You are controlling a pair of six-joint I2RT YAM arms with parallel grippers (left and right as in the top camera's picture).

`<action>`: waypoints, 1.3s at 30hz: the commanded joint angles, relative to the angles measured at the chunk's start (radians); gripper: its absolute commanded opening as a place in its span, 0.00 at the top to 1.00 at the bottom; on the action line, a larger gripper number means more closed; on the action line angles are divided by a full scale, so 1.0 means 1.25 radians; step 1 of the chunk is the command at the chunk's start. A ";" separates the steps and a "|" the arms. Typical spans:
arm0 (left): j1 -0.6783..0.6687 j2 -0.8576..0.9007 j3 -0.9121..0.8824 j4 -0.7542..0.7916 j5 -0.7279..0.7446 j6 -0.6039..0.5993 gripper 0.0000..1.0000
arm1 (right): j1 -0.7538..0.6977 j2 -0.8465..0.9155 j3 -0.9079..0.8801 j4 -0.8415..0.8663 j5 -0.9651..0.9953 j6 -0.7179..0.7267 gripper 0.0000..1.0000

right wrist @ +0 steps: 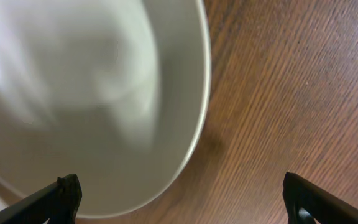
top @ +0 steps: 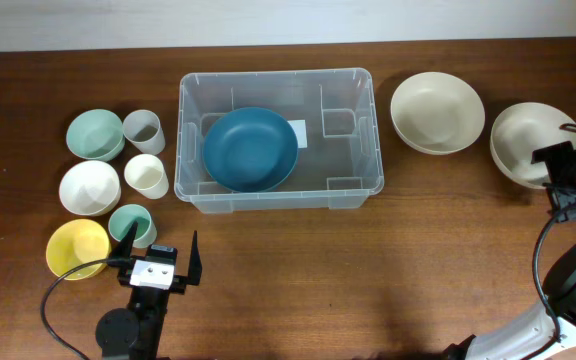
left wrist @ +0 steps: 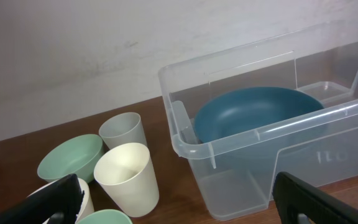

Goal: Pack container
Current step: 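Move the right gripper to the cream bowl at the far right, then grip the cream bowl rim with the right gripper and lift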

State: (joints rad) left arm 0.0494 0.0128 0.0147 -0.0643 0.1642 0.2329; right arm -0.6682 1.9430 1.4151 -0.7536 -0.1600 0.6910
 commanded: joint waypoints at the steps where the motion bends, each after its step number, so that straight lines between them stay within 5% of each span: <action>1: 0.005 -0.005 -0.005 -0.001 -0.003 0.006 0.00 | -0.010 0.006 -0.027 0.034 -0.004 -0.008 0.01; 10: 0.005 -0.005 -0.005 -0.001 -0.003 0.006 0.00 | -0.010 0.065 -0.029 0.105 -0.010 -0.021 0.01; 20: 0.005 -0.005 -0.005 -0.001 -0.003 0.006 0.00 | -0.010 0.108 -0.029 0.155 -0.010 -0.021 0.17; 26: 0.005 -0.005 -0.005 -0.001 -0.003 0.006 0.00 | -0.010 0.114 -0.029 0.177 -0.010 -0.020 0.51; 31: 0.005 -0.005 -0.005 -0.001 -0.003 0.006 0.00 | -0.018 0.114 -0.028 0.191 -0.010 -0.020 0.93; 39: 0.005 -0.005 -0.005 -0.001 -0.003 0.006 0.00 | -0.102 0.097 0.017 0.143 -0.015 -0.023 0.96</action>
State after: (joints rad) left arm 0.0494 0.0128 0.0143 -0.0643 0.1642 0.2329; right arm -0.7319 2.0724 1.3937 -0.5449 -0.1856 0.6731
